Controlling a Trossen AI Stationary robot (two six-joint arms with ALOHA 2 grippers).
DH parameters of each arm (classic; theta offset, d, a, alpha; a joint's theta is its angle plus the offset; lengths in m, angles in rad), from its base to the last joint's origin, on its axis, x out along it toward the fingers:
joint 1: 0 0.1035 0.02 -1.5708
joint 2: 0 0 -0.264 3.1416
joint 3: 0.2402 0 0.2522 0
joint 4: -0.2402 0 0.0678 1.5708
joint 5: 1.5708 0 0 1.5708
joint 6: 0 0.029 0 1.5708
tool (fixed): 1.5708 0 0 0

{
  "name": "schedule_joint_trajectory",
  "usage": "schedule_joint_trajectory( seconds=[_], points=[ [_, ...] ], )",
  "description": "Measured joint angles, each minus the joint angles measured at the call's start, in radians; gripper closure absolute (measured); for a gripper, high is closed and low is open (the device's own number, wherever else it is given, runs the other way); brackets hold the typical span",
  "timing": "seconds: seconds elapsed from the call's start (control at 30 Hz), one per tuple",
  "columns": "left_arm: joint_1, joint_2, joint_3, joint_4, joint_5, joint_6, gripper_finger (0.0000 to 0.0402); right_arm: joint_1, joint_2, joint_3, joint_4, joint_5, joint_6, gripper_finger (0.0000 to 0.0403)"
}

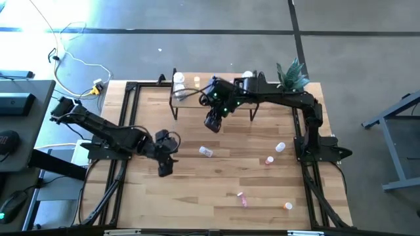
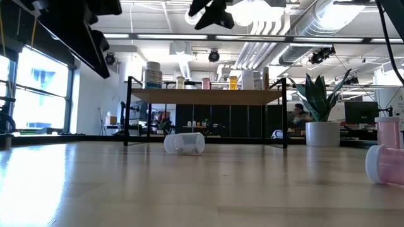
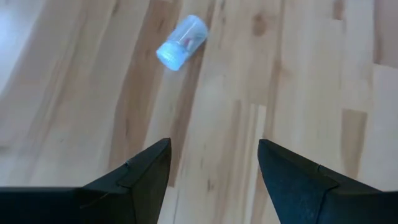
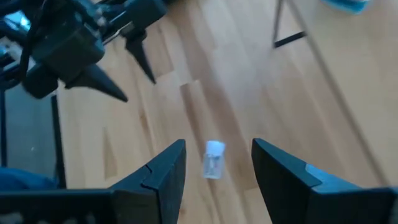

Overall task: Pick and place medicine bottles onto shelf by color
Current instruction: Put the transparent pill bottle on the shelf

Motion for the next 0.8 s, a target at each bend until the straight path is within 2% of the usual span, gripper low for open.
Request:
schedule_joint_trajectory(
  seconds=[0.17,0.33,0.4,0.6,0.8],
  points=[
    [-0.085,0.0,0.0,0.001,-0.053,-0.041,0.0172,0.054,0.0,0.0,0.0,0.005,0.035,0.0215],
    [-0.155,0.0,0.0,-0.008,-0.084,-0.084,0.0172,0.104,0.008,-0.001,-0.003,0.093,0.054,0.0187],
    [-0.182,0.0,-0.01,0.009,-0.098,-0.119,0.0172,0.113,0.013,-0.001,-0.002,0.099,0.054,0.0181],
    [-0.264,0.0,-0.078,0.077,-0.097,-0.223,0.0172,0.11,0.041,-0.001,-0.013,0.097,0.08,0.0178],
    [-0.319,0.0,-0.132,0.155,-0.156,-0.296,0.0172,0.11,0.094,-0.001,-0.024,0.086,0.073,0.0178]
  ],
)
